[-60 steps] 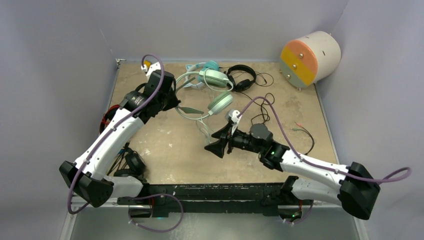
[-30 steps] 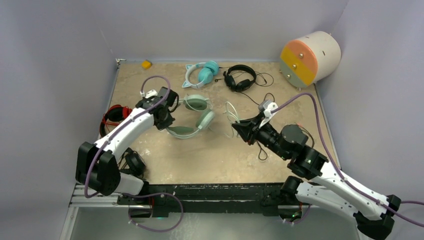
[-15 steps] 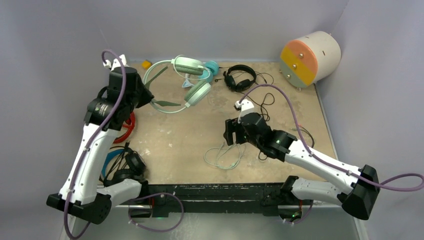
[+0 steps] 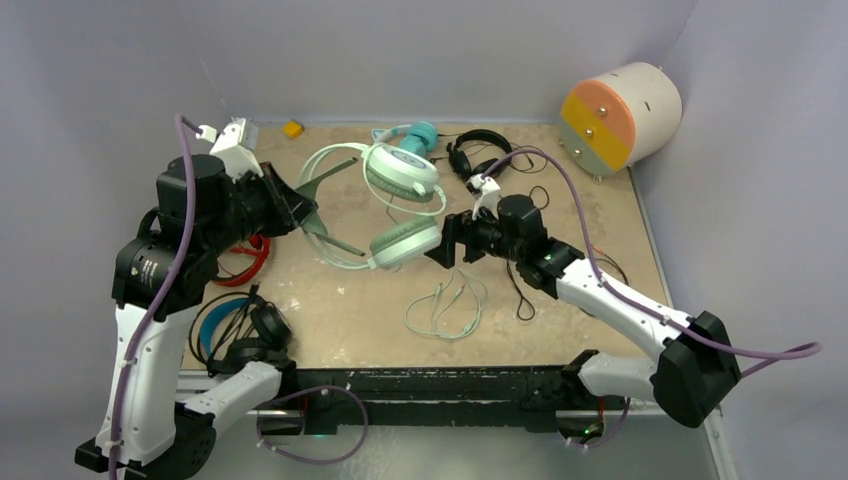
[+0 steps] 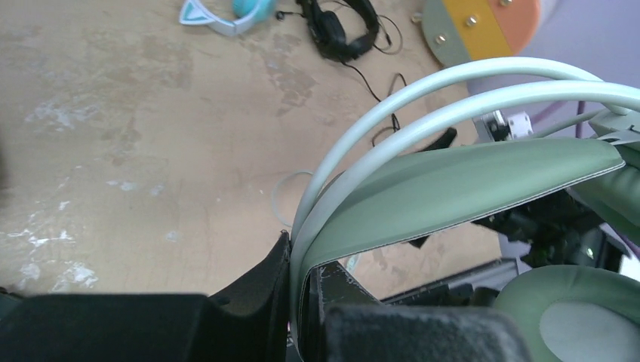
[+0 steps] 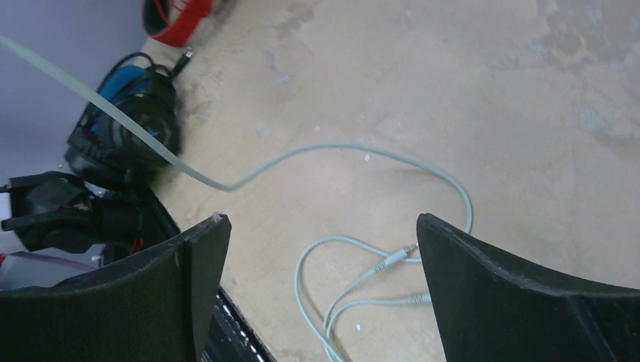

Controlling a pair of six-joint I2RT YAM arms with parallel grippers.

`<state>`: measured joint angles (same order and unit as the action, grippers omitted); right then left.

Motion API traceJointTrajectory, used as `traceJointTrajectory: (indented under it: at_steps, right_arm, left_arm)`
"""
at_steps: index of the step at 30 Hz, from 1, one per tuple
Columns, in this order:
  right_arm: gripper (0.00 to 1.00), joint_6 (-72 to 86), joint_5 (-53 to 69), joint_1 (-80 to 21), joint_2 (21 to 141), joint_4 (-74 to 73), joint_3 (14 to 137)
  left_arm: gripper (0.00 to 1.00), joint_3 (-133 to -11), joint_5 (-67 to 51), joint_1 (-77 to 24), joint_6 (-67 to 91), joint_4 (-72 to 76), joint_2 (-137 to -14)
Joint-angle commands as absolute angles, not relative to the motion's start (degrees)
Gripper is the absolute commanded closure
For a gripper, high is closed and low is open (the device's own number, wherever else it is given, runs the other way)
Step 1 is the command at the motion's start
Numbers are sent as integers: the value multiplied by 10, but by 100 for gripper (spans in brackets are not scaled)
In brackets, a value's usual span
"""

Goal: Wrap the headphones
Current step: Wrap the headphones cable around the headphones.

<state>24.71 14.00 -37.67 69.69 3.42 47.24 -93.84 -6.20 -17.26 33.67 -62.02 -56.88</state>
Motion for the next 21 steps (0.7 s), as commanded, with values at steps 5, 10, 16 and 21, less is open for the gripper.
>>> traceJointTrajectory:
  at_steps: [5,10,16,21]
  right_arm:
    - [3,159,345,-372,683,305,451]
    - [5,186,400,-372,722,427,427]
    - [8,201,383,-374,791,515,414]
    - [10,216,360,-397,883,627,424]
  left_arm:
    - [100,-950,-213,-171,332,-585,-554]
    - [100,-956,-223,-171,339,-582,-558]
    - [100,-948,-231,-171,344,-575,-566]
    - [100,-928,-230,-171,347,-565,-571]
